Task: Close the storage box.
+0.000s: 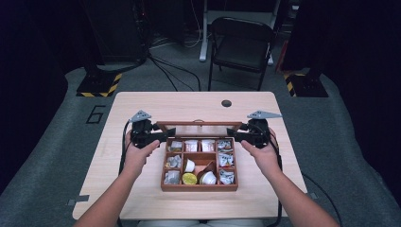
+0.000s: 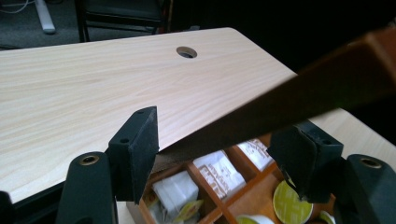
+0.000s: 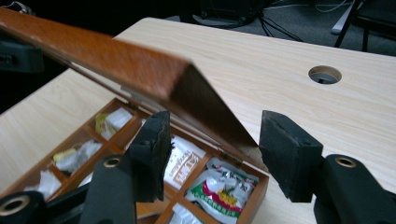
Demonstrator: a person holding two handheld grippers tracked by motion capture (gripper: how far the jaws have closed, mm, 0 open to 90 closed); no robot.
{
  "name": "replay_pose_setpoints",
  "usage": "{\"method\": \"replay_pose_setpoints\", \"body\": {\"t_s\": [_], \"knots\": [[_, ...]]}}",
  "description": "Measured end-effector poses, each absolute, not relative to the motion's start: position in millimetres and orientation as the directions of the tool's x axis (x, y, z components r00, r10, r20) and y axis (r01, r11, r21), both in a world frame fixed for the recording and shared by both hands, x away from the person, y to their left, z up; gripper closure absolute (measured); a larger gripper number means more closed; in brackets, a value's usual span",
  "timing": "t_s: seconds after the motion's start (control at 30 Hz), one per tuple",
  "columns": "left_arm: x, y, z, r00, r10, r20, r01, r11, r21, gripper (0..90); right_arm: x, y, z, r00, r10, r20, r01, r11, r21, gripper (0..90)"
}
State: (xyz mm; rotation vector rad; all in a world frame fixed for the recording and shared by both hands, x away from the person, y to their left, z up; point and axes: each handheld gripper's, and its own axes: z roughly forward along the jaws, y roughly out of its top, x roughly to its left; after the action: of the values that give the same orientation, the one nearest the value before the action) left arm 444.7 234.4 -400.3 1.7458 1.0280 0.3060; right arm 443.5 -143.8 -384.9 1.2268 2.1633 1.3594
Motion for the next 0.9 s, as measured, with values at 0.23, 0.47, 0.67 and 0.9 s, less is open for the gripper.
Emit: {"method": "replay_pose_setpoints", "body": {"t_s": [0.23, 0.47, 0.67, 0.9], "knots": [[427, 238, -399, 0.630, 0.749, -0.205, 0.461, -0.148, 0.875, 33.0, 425, -148, -385, -0.613, 0.773, 0.162, 0.479, 0.200, 0.855, 42.9], [416, 244, -393, 0.627, 0.738, -0.247, 0.483, -0.120, 0.868, 34.3, 412, -152, -378, -0.627, 0.761, 0.164, 0.463, 0.195, 0.865, 44.2], [410, 246, -388, 0.631, 0.740, -0.233, 0.472, -0.127, 0.873, 38.0, 408, -152, -373, -0.637, 0.756, 0.152, 0.456, 0.210, 0.865, 46.2], [402, 246, -383, 0.637, 0.744, -0.203, 0.448, -0.144, 0.882, 40.8, 401, -153, -370, -0.638, 0.760, 0.124, 0.437, 0.225, 0.871, 50.9]]}}
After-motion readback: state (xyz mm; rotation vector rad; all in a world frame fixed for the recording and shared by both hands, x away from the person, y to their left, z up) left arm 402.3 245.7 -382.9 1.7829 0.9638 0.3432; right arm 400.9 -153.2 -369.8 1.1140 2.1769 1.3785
